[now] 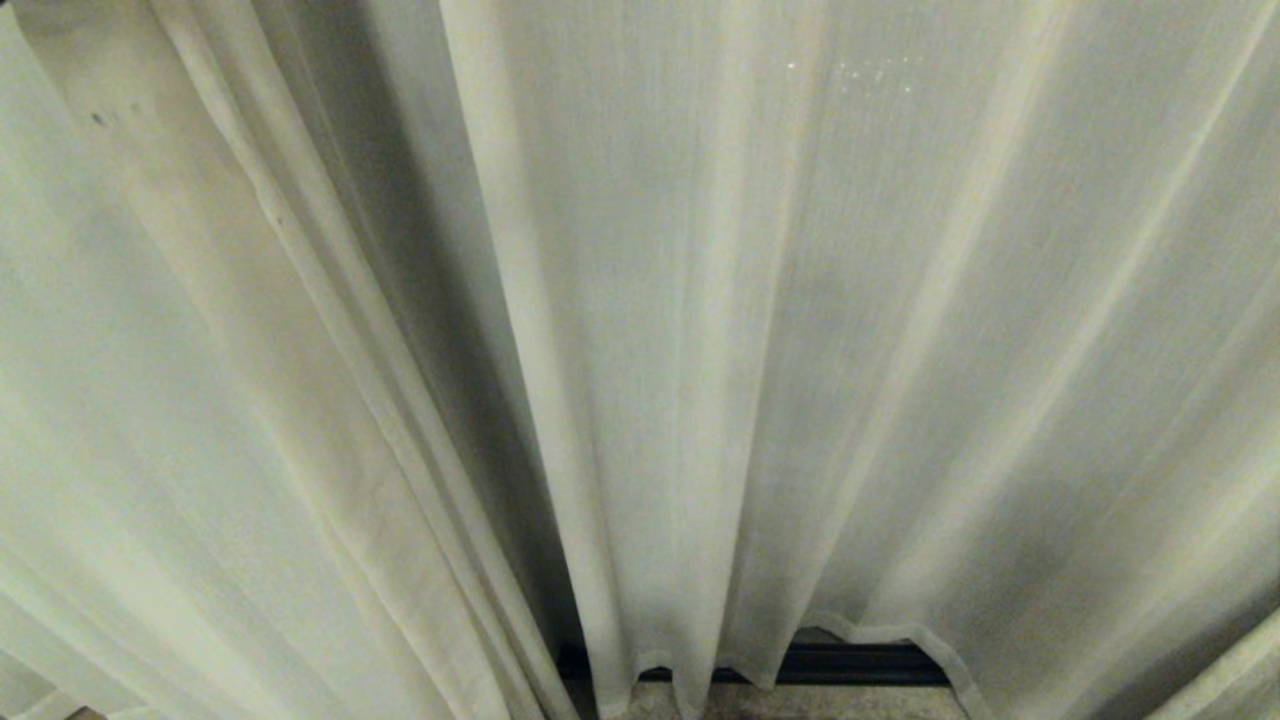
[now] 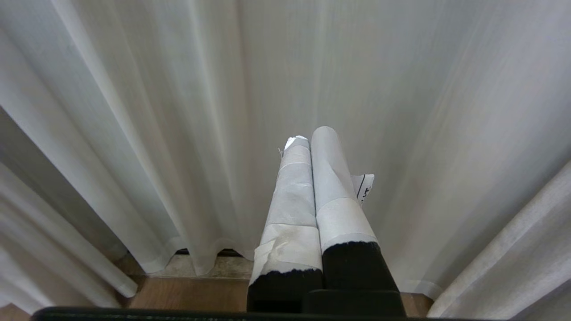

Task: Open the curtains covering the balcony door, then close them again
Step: Close the inner curtains on both sides

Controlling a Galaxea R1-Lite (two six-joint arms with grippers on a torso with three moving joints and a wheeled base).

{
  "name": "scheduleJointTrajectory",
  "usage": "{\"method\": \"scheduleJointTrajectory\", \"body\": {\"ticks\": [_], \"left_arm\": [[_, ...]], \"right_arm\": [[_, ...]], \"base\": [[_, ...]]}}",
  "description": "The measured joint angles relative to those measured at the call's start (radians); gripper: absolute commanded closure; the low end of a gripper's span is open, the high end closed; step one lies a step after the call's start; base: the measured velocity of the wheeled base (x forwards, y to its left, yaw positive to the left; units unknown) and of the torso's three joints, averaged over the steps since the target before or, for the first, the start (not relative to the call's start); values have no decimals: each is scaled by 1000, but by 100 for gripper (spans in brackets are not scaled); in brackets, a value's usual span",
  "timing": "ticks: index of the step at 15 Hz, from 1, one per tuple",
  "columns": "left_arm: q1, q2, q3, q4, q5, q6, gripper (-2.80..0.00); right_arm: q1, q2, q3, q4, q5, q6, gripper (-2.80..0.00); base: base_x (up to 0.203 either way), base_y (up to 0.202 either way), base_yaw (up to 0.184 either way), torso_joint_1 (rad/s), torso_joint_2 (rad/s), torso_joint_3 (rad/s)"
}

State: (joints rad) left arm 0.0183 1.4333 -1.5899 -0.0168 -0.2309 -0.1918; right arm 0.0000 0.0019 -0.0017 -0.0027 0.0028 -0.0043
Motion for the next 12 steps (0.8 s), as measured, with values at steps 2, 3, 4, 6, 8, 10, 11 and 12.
{"method": "scheduleJointTrajectory", "body": {"ticks": [2,3,4,6,8,10,11,12], "left_arm": [[0,-13,18,-2,1,0,0],[2,-19,23,-1,4,0,0],[4,-28,25,1,6,0,0],[6,-47,29,5,37,2,0],[7,-75,32,8,76,2,0],[7,-114,47,8,105,3,0],[7,-135,59,8,115,3,0],[6,-157,71,7,119,3,0]], "right_arm": [[0,0,0,0,0,0,0],[0,0,0,0,0,0,0],[0,0,0,0,0,0,0],[0,0,0,0,0,0,0],[0,0,0,0,0,0,0],[0,0,0,0,0,0,0],[0,0,0,0,0,0,0],[0,0,0,0,0,0,0]], "base": [[0,0,0,0,0,0],[0,0,0,0,0,0],[0,0,0,0,0,0],[0,0,0,0,0,0],[0,0,0,0,0,0],[0,0,0,0,0,0],[0,0,0,0,0,0],[0,0,0,0,0,0]]}}
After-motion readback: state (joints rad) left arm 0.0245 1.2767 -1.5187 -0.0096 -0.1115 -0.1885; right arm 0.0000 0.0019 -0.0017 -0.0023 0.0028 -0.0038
